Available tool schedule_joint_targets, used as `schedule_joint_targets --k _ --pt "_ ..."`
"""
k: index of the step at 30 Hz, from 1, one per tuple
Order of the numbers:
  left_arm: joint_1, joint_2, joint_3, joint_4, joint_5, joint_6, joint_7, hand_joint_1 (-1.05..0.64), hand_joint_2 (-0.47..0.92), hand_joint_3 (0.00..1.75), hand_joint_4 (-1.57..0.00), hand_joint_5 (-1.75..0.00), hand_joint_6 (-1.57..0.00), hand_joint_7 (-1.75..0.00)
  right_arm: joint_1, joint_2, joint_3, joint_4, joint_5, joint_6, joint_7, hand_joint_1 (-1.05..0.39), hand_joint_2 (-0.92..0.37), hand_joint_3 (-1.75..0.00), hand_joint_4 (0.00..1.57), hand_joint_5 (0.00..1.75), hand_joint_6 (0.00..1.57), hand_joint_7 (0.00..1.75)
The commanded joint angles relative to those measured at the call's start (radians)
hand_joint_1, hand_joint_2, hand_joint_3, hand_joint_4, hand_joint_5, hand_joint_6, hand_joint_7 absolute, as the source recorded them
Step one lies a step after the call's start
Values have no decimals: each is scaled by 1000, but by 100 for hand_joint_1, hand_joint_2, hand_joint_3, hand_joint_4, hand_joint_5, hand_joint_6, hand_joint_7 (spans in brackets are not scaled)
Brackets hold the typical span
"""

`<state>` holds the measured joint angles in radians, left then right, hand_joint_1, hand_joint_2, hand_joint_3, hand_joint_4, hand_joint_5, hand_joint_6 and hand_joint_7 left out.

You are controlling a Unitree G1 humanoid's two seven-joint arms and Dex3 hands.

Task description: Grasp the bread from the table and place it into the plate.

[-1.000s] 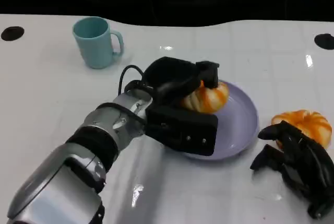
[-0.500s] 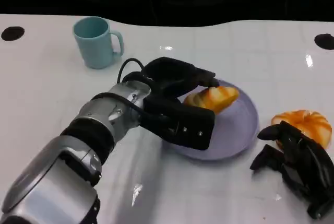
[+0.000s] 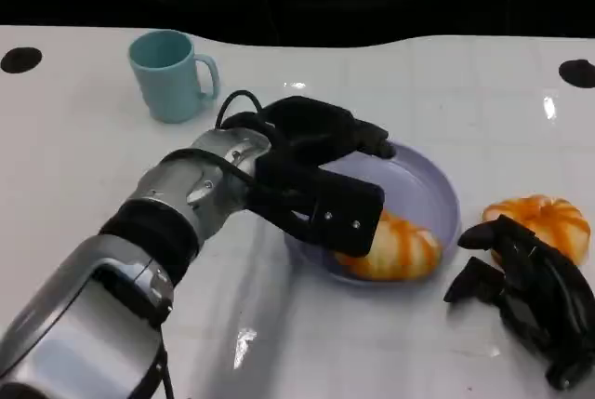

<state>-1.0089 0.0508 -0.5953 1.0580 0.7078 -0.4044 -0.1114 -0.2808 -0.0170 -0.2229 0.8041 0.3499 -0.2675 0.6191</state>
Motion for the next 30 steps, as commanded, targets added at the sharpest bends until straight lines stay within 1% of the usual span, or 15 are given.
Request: schedule_joint_targets --k 1,3,9,12,15,21,22,23,25,27,30 --pt "-25 30 6 -43 -8 13 -42 -88 92 39 -16 -62 -53 -17 15 -6 -7 11 5 17 2 -53 -92 -23 63 158 57 131" --pt "-17 37 9 -55 -10 9 -39 -88 92 39 -16 -63 -55 -18 17 -5 -7 7 6 19 -1 -52 -92 -23 62 158 57 131" --pt "-9 47 6 -76 -8 11 -37 -89 92 41 -15 -66 -51 -16 20 -5 -7 1 5 28 -2 -52 -92 -24 61 159 56 131" --pt "26 88 36 -125 -39 -11 -42 -87 92 43 -18 -68 -49 -15 13 -7 -9 17 4 12 8 -53 -92 -24 62 160 56 131" --pt "99 141 93 -205 -114 -72 -47 -84 92 43 -23 -70 -51 -16 12 -5 -15 14 14 27 10 -53 -92 -23 63 159 56 131" --pt "128 156 109 -249 -137 -76 -63 -82 92 42 -25 -70 -52 -16 12 -4 -17 11 16 31 11 -53 -92 -23 63 159 57 131" --pt "192 156 175 -281 -264 -127 -105 -82 92 42 -25 -70 -52 -16 13 -8 -16 11 13 31 10 -53 -92 -23 63 159 57 131" --pt "240 156 226 -307 -361 -164 -140 -75 92 37 -28 -83 -56 -18 13 -11 -15 11 10 30 10 -53 -92 -23 62 159 56 130" --pt "331 143 311 -368 -567 -197 -243 -68 92 34 -31 -92 -59 -20 16 -16 -12 6 3 29 4 -54 -92 -24 63 160 56 130" --pt "386 131 347 -425 -678 -171 -309 -65 92 32 -35 -97 -63 -22 18 -16 -10 2 1 32 -1 -54 -92 -24 63 160 57 130" --pt "485 110 409 -534 -846 -95 -394 -65 92 31 -42 -100 -67 -24 20 -17 -12 3 5 32 0 -53 -92 -24 63 160 57 130"
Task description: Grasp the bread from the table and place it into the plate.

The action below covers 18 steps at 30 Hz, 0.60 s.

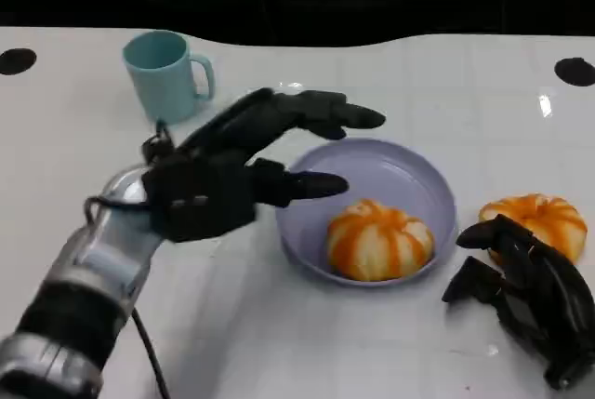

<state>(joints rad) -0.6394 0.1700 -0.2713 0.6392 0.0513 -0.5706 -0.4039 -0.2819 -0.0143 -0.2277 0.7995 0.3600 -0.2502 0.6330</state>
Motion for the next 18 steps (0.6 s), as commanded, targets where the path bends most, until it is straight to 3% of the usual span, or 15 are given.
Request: schedule_joint_targets --k 1,3,9,10,12,14,16,18 --pt "148 -14 106 -148 -241 97 -129 -65 92 32 -47 -100 -69 -26 23 -19 -7 3 -6 20 -19 -54 -92 -23 64 158 59 129" --pt "181 -17 129 -187 -289 132 -160 -66 92 35 -55 -97 -72 -28 26 -19 -5 -4 -7 27 -26 -54 -92 -22 65 156 60 127" --pt "351 -65 236 -369 -596 474 -243 -60 92 31 -73 -107 -86 -37 23 -21 -3 13 -12 -8 -12 -53 -92 -24 67 154 60 125" --pt "372 -74 252 -385 -638 525 -253 -60 92 28 -70 -130 -83 -58 22 -21 -5 14 -9 -5 -9 -53 -92 -23 67 154 60 124" --pt "419 -85 278 -415 -693 589 -272 -61 92 32 -66 -154 -69 -97 22 -21 -6 20 -10 -15 -3 -53 -92 -24 67 154 61 124" --pt "453 -94 294 -449 -716 644 -259 -61 92 35 -65 -162 -64 -111 23 -21 -5 21 -14 -24 -3 -53 -92 -24 67 154 61 124" --pt "518 -112 310 -516 -753 737 -198 -61 92 31 -76 -172 -63 -141 26 -23 0 18 -25 -36 -11 -53 -92 -26 67 154 62 124" --pt "557 -122 325 -549 -784 802 -184 -61 92 31 -80 -174 -61 -155 29 -24 2 19 -29 -47 -10 -53 -92 -27 67 154 61 124"
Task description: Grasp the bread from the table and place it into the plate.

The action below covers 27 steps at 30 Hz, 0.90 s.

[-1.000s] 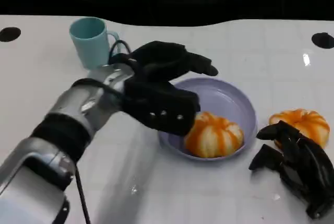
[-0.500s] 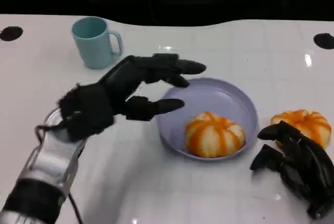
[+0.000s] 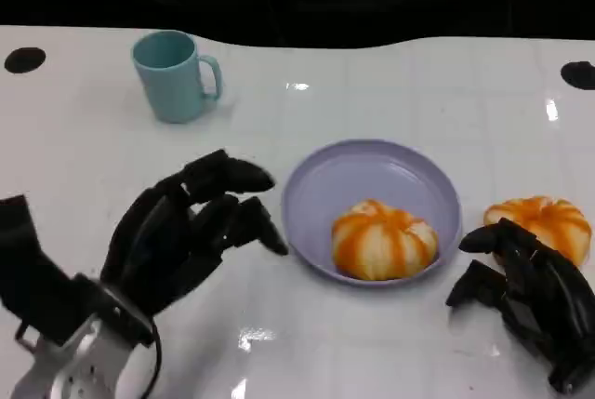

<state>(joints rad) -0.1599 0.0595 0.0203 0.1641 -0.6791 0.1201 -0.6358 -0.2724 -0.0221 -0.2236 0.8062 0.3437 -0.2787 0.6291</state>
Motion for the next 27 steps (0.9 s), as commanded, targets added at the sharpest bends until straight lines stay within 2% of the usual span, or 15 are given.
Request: schedule_joint_targets --k 1,4,11,23,27 --pt "90 -14 41 -80 -69 136 41 -60 92 33 -82 -174 -59 -164 21 -17 -2 14 -13 -25 -3 -52 -92 -28 67 154 61 124" --pt "147 -43 57 -105 -90 177 58 -59 92 31 -87 -175 -62 -173 25 -18 -2 11 -8 -22 2 -52 -92 -29 67 154 61 124" --pt "228 -61 71 -107 -79 205 36 -59 92 25 -90 -175 -67 -175 36 -18 2 -21 -8 3 -12 -53 -92 -27 67 154 61 123" --pt "271 -90 74 -113 -28 195 75 -59 92 19 -89 -175 -65 -175 44 -21 3 -32 -10 11 -17 -53 -92 -27 67 155 61 122" --pt "243 -97 89 -71 -16 156 37 -58 92 17 -90 -175 -67 -175 41 -21 -1 -31 -2 26 -15 -53 -92 -26 67 154 62 121"
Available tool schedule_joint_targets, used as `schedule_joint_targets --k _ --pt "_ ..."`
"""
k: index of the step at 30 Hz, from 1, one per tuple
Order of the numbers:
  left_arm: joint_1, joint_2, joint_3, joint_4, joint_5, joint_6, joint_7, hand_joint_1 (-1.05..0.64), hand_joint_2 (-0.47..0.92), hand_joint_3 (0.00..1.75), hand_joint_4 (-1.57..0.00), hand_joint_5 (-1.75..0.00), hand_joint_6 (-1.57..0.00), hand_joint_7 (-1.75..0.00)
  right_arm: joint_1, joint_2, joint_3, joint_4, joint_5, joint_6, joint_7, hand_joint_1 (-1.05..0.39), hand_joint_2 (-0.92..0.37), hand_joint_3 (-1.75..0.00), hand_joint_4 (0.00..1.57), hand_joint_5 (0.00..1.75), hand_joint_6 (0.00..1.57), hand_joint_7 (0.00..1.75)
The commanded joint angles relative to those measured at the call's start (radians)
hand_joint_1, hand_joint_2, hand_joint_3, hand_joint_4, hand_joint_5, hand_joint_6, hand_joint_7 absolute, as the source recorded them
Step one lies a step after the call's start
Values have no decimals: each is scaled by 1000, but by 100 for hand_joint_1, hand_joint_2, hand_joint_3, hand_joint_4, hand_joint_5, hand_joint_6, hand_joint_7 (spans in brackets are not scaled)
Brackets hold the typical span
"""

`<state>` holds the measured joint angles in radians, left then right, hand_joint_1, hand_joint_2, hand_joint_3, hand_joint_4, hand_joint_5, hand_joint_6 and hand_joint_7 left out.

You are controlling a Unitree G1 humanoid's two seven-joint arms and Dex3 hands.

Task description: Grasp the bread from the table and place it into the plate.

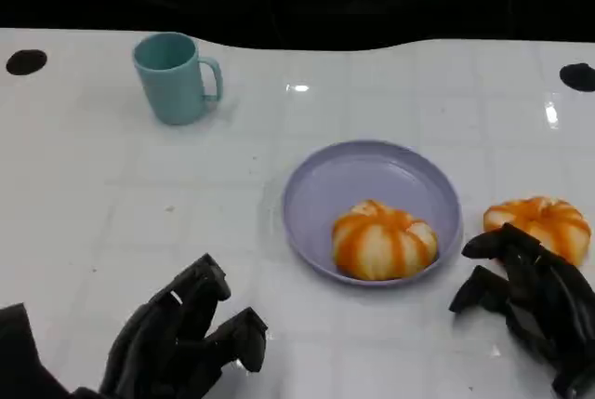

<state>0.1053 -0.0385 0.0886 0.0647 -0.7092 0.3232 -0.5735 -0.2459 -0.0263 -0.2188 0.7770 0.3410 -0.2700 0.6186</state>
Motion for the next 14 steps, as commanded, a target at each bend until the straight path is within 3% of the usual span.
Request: schedule_joint_targets --k 1,14 --pt "-29 2 23 38 14 -53 -33 -58 92 16 -91 -175 -67 -175 14 -17 -6 -1 1 18 -5 -53 -92 -26 67 154 62 121" --pt "-48 9 33 54 24 -37 -28 -58 92 13 -91 -175 -69 -173 0 -24 -4 36 -13 -25 13 -53 -92 -29 65 154 61 122"
